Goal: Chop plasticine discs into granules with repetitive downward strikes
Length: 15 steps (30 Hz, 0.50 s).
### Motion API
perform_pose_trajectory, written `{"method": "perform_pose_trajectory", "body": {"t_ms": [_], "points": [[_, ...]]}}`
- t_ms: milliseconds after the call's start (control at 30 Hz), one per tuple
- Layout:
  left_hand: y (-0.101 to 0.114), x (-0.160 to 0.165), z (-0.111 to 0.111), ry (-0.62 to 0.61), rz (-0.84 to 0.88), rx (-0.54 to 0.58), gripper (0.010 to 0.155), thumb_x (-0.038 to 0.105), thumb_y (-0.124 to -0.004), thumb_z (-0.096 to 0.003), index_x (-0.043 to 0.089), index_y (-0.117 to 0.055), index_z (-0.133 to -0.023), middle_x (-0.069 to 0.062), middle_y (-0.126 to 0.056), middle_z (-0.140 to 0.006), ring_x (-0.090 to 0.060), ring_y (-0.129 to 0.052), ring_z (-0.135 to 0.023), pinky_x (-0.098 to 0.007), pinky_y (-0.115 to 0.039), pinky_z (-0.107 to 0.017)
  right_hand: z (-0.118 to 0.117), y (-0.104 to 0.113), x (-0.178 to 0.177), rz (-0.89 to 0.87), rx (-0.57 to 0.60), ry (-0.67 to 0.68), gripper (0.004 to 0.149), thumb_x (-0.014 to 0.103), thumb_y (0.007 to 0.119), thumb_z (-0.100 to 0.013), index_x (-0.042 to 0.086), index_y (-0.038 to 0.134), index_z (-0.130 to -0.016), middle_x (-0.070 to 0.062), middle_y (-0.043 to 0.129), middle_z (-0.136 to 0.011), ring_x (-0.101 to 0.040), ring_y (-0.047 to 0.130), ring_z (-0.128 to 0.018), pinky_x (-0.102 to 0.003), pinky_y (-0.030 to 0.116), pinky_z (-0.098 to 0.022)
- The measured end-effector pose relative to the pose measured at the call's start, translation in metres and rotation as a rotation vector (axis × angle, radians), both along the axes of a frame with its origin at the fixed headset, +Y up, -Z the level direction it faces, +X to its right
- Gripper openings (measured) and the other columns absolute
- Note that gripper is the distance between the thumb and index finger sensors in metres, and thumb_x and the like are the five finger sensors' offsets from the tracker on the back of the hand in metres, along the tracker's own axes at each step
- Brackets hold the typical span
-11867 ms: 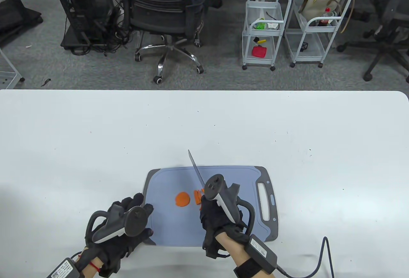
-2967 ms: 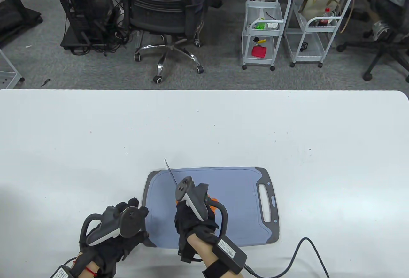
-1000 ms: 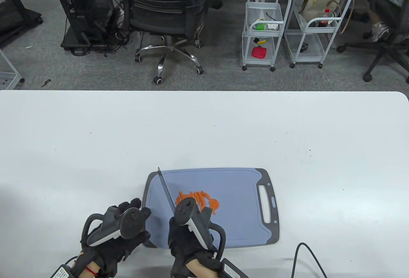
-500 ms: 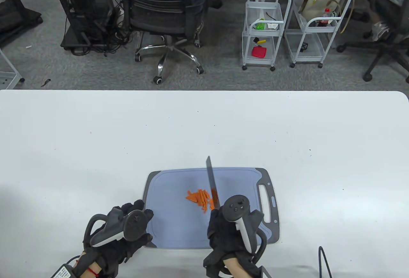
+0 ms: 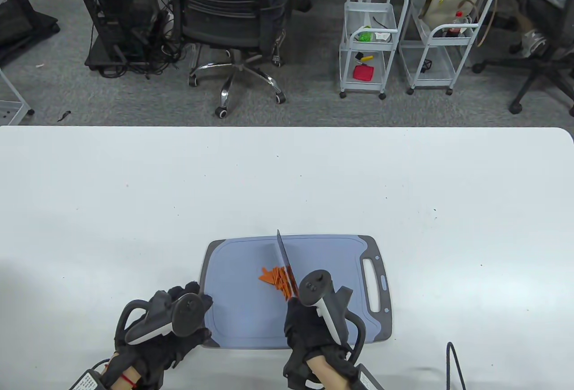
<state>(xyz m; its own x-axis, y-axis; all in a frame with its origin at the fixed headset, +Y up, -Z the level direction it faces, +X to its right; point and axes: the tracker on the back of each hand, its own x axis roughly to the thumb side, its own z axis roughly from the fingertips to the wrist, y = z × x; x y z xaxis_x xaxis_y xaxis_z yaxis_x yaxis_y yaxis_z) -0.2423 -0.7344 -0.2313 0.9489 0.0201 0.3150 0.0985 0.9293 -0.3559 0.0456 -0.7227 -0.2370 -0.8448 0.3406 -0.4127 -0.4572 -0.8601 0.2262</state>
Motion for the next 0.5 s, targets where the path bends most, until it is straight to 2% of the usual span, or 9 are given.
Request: {"method": "perform_pose_trajectory", "body": {"t_ms": [67,133,167,233,300,333,433,467,500], "points": [[0.001,0.000,0.000,0.002,0.006,0.009,0.076,0.062,-0.064,-0.0369,0.033,-0.058,-0.107,-0.012,-0.049,-0.122,-0.044,-0.064,-0.107,-0.064,-0.051,-0.075,-0.012,0.012,0.012,0.035,0.088,0.096,0.053,0.046,0.073,-0.051,0.015,0.083,-0.092,-0.011,0.096,-0.059,-0.026,0.113,-0.023,-0.047,0.093,-0.024],[0.002,-0.001,-0.002,0.008,0.012,0.016,0.076,0.062,-0.064,-0.0368,0.033,-0.058,-0.107,-0.012,-0.049,-0.122,-0.044,-0.064,-0.107,-0.065,-0.051,-0.075,-0.026,0.020,0.019,0.033,0.180,0.207,0.054,0.043,0.077,-0.047,0.018,0.086,-0.094,-0.016,0.093,-0.067,-0.032,0.112,-0.033,-0.053,0.090,-0.031],[0.002,-0.001,-0.003,0.015,0.015,0.019,0.076,0.062,-0.064,-0.0369,0.033,-0.058,-0.107,-0.012,-0.049,-0.123,-0.044,-0.064,-0.107,-0.065,-0.051,-0.075,-0.036,0.022,0.021,0.026,0.222,0.313,0.054,0.040,0.079,-0.045,0.020,0.088,-0.094,-0.017,0.093,-0.070,-0.036,0.111,-0.039,-0.055,0.088,-0.035],[0.002,-0.003,-0.005,0.031,0.017,0.023,0.076,0.062,-0.064,-0.0370,0.033,-0.058,-0.107,-0.012,-0.049,-0.122,-0.044,-0.064,-0.107,-0.064,-0.051,-0.075,-0.053,0.026,0.018,0.083,0.227,0.505,0.053,0.037,0.085,-0.042,0.025,0.090,-0.094,-0.016,0.092,-0.074,-0.038,0.110,-0.046,-0.057,0.085,-0.041],[0.002,-0.004,-0.006,0.043,0.013,0.025,0.076,0.063,-0.064,-0.0369,0.033,-0.058,-0.107,-0.012,-0.049,-0.122,-0.044,-0.064,-0.107,-0.064,-0.052,-0.075,-0.064,0.027,0.013,0.128,0.247,0.627,0.050,0.033,0.091,-0.041,0.031,0.093,-0.091,-0.015,0.093,-0.075,-0.037,0.109,-0.048,-0.058,0.084,-0.045],[0.001,-0.005,-0.008,0.055,0.011,0.026,0.076,0.063,-0.064,-0.0369,0.033,-0.059,-0.106,-0.012,-0.049,-0.122,-0.044,-0.064,-0.107,-0.064,-0.052,-0.075,-0.069,0.026,0.011,0.147,0.243,0.667,0.049,0.033,0.093,-0.042,0.032,0.093,-0.090,-0.014,0.093,-0.075,-0.036,0.109,-0.047,-0.057,0.083,-0.046],[0.002,-0.008,-0.010,0.081,-0.005,0.037,0.076,0.062,-0.064,-0.0369,0.033,-0.059,-0.106,-0.012,-0.050,-0.122,-0.044,-0.065,-0.107,-0.064,-0.052,-0.075,-0.089,0.024,0.009,0.146,0.252,0.740,0.044,0.037,0.094,-0.042,0.028,0.098,-0.084,-0.016,0.099,-0.061,-0.029,0.108,-0.023,-0.054,0.087,-0.032],[0.002,-0.009,-0.011,0.088,-0.011,0.043,0.076,0.062,-0.064,-0.0369,0.033,-0.059,-0.106,-0.012,-0.050,-0.122,-0.044,-0.065,-0.106,-0.064,-0.052,-0.075,-0.094,0.024,0.009,0.167,0.219,0.730,0.044,0.040,0.095,-0.042,0.027,0.098,-0.084,-0.013,0.100,-0.055,-0.026,0.107,-0.017,-0.052,0.088,-0.028],[0.001,-0.010,-0.012,0.093,-0.017,0.044,0.076,0.063,-0.064,-0.0369,0.033,-0.059,-0.106,-0.012,-0.050,-0.122,-0.044,-0.065,-0.107,-0.064,-0.052,-0.075,-0.101,0.022,0.009,0.196,0.190,0.747,0.047,0.049,0.093,-0.040,0.026,0.097,-0.081,-0.007,0.101,-0.047,-0.023,0.105,-0.011,-0.050,0.088,-0.025]]}}
